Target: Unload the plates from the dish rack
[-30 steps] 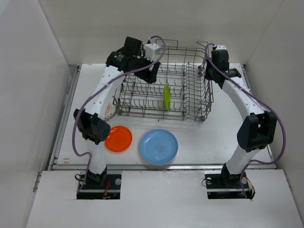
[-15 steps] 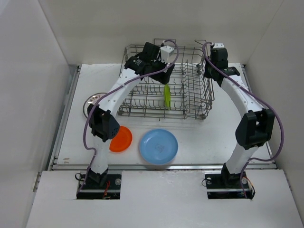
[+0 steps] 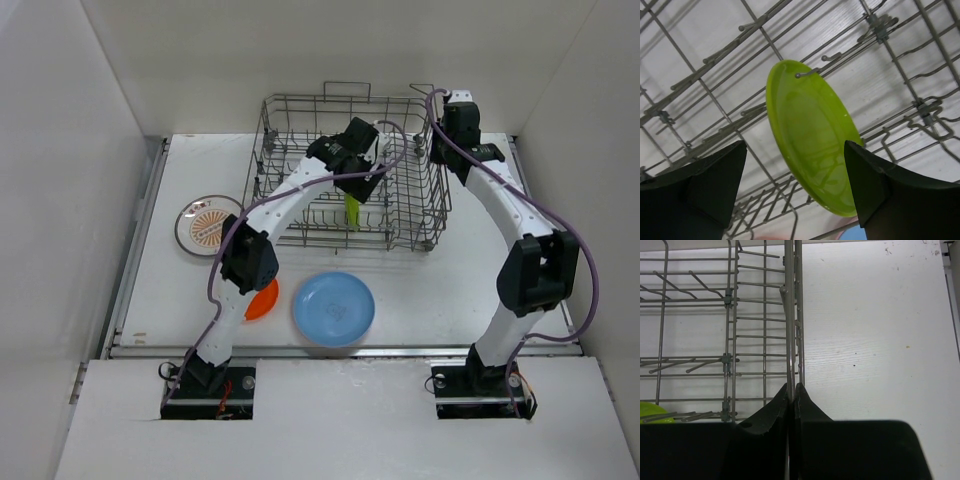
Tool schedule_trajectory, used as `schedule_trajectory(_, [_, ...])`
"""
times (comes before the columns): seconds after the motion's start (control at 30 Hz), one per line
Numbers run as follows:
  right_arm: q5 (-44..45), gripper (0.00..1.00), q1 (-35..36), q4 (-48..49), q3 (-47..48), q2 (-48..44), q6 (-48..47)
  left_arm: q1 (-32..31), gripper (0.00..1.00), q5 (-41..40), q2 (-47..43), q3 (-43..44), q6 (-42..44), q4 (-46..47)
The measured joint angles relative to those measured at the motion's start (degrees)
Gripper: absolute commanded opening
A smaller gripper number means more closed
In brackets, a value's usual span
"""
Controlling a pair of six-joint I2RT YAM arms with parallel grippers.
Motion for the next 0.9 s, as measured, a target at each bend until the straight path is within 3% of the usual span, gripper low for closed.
schedule_trajectory(0.1, [-0.02,0.00,0.00,0.26,-0.28,-0.17,-0.02,-0.02,0.52,-1.27,0.00,0.00,-0.07,-1.01])
schedule_trajectory(0.13, [-0.02,0.00,0.00,0.26,-0.28,-0.17,-0.02,0.02,0.33,-1.38,0.00,0.00,-0.22,-1.49])
schedule_trajectory(0.27, [-0.02,0.00,0.02,0.52,-0.52,-0.26,0.00,-0.26,0.02,-1.27,0.00,0.00,-3.30,-0.87])
schedule_trajectory(0.43, [0.15,0.00,0.24,1.20,-1.07,-0.61,0.17,-0.04,0.00,-3.74,0.00,0.00,-8.35,-0.83])
schedule_trajectory(0.9, [0.90,0.00,0.37,1.44,-1.18,-0.61,-0.39,0.50,0.00,-5.25,-4.57,0.35,-3.04,4.79])
